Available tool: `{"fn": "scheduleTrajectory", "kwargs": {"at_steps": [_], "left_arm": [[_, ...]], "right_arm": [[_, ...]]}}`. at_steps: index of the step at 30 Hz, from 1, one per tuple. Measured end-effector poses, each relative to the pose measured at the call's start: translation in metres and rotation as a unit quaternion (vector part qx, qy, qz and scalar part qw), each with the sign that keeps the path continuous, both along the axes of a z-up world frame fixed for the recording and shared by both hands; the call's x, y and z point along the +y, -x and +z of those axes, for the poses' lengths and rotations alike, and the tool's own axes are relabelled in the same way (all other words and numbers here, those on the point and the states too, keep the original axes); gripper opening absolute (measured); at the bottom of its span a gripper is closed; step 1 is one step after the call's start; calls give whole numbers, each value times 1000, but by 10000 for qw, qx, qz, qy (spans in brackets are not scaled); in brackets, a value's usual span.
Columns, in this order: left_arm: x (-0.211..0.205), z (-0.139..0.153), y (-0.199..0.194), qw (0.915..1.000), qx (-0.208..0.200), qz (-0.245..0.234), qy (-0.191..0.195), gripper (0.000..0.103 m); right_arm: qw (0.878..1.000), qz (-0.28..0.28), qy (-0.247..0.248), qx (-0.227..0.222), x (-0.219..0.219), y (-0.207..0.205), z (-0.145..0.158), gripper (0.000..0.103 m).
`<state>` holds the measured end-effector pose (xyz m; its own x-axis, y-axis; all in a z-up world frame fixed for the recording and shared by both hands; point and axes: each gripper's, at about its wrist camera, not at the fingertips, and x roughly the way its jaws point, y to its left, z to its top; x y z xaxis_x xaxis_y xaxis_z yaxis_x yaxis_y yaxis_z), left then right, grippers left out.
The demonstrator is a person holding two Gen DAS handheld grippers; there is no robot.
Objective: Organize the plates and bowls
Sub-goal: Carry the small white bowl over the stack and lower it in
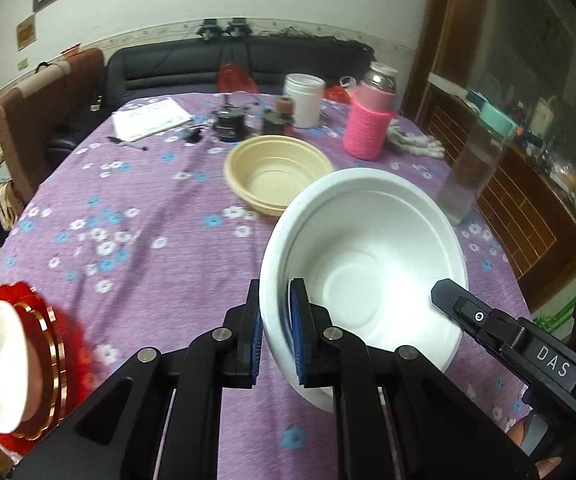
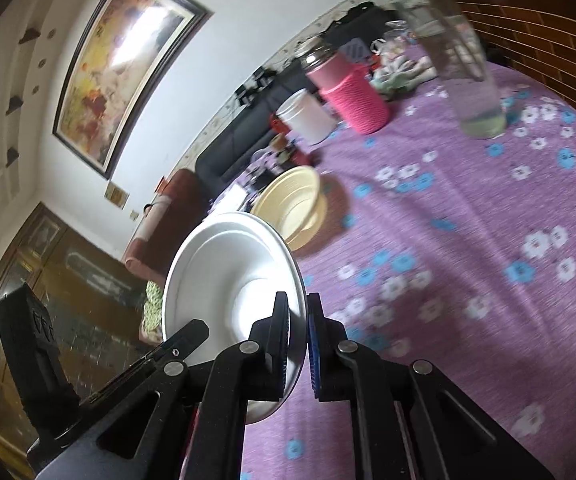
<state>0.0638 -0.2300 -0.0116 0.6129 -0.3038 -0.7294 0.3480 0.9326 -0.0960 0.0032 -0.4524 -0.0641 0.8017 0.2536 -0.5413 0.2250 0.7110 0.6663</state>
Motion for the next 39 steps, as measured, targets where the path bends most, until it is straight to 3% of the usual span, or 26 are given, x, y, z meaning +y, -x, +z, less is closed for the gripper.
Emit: {"fn": "scheduleTrajectory", "kwargs": {"at_steps": [16, 39], "left_arm": [[94, 7, 8, 9981, -77, 540, 301, 10], [172, -4, 25, 9944, -64, 992, 354, 11]], "right_arm": [[9979, 582, 283, -38, 94, -15, 17, 8], [9926, 1128, 453, 20, 176, -16, 16, 8]]}}
